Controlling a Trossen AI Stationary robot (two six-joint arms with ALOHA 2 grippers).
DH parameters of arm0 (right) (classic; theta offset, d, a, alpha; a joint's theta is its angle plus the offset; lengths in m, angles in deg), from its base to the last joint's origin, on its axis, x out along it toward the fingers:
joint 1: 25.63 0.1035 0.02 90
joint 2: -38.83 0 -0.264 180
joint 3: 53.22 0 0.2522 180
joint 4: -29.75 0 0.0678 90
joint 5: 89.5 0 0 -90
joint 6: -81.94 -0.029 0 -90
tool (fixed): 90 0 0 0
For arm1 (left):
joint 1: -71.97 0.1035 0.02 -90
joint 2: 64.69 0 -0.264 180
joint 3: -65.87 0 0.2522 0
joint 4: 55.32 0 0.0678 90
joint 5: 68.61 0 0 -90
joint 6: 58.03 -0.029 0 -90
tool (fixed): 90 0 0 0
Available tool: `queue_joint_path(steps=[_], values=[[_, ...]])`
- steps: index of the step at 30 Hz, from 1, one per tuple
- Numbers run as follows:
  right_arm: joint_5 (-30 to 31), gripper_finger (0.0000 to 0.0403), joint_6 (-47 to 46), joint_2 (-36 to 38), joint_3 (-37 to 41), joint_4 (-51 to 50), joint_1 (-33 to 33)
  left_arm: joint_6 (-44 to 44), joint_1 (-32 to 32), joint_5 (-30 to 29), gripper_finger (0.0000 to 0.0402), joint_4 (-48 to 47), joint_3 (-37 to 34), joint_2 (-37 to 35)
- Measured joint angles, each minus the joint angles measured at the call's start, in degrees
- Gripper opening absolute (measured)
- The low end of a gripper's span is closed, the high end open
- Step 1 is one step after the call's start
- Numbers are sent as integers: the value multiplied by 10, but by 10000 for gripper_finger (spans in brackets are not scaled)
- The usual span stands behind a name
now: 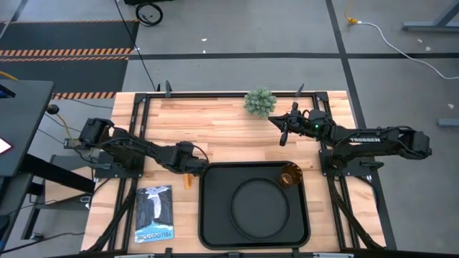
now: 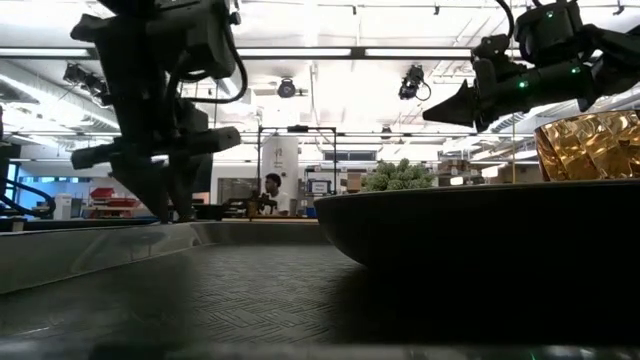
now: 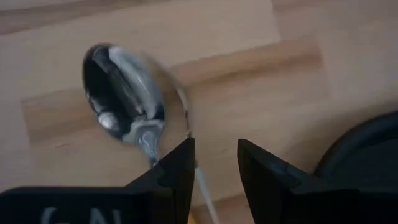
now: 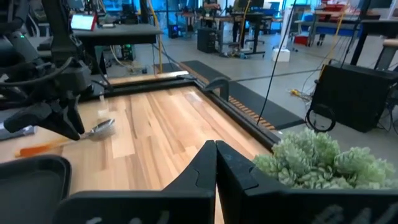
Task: Pick and place plate/cup/fork/spoon on tray
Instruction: Put the orange fork on the black tray to the right side of black plate
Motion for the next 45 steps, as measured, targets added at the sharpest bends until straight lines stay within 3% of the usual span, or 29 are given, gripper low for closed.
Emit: queue_joint_path(steps=[19, 32, 40, 45], values=[[-5, 7, 0, -29, 0, 24, 10, -1, 0, 35, 122, 9, 0, 44], [-5, 7, 2, -29, 0, 21, 10, -13, 0, 38, 15, 15, 0, 45], [-6, 7, 5, -29, 0, 21, 10, -15, 0, 35, 10, 11, 6, 45], [-6, 7, 5, -29, 0, 21, 10, -22, -8, 17, 7, -16, 56, 45]])
